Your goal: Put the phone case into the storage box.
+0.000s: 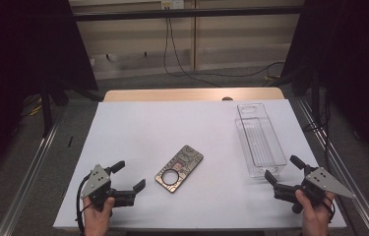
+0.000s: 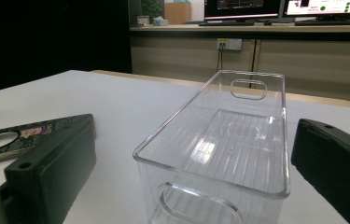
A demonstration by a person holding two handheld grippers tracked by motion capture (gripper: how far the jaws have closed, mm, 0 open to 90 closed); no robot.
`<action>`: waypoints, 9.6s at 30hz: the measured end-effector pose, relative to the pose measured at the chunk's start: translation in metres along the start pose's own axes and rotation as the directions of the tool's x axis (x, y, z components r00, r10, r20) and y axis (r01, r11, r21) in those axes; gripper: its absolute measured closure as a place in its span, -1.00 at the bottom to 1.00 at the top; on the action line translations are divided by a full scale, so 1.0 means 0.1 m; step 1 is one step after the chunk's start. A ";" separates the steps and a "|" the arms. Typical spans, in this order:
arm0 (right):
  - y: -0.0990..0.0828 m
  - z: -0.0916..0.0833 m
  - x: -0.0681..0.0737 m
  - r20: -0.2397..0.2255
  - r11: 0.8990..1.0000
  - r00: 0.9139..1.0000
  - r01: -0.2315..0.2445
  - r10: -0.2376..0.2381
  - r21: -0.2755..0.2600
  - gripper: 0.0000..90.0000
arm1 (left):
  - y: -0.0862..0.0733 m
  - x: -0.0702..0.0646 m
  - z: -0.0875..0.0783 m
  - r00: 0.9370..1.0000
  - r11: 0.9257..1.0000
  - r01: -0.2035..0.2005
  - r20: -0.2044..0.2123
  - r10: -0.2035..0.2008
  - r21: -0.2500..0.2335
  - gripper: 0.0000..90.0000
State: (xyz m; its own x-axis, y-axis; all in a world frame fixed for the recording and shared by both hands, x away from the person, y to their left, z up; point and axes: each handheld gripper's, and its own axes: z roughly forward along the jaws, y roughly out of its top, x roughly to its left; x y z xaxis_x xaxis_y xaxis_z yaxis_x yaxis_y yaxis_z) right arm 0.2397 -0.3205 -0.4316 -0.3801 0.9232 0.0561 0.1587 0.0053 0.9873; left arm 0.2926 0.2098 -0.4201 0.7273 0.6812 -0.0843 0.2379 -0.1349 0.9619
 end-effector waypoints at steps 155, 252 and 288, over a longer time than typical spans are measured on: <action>-0.01 -0.12 -0.03 0.017 1.000 1.000 -0.003 0.003 -0.003 -1.00 | 0.11 -0.30 1.14 0.942 0.732 -0.179 0.329 -0.064 0.657 1.00; -0.02 -0.10 -0.02 0.010 1.000 1.000 0.015 -0.015 0.006 -1.00 | 0.20 0.40 1.17 1.000 0.748 -0.003 0.001 0.003 0.664 1.00; -0.02 -0.10 -0.03 0.009 1.000 1.000 0.010 -0.010 0.005 -1.00 | 0.55 0.27 1.88 0.997 0.870 0.024 0.049 -0.055 0.493 1.00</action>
State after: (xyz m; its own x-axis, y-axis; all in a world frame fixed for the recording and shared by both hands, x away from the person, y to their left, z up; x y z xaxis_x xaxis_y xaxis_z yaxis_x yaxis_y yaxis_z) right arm 0.2314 -0.3275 -0.4325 -0.3733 0.9266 0.0446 0.1598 0.0168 0.9870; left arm 0.4459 0.0857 -0.4187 0.7438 0.6515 -0.1495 0.5412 -0.4558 0.7066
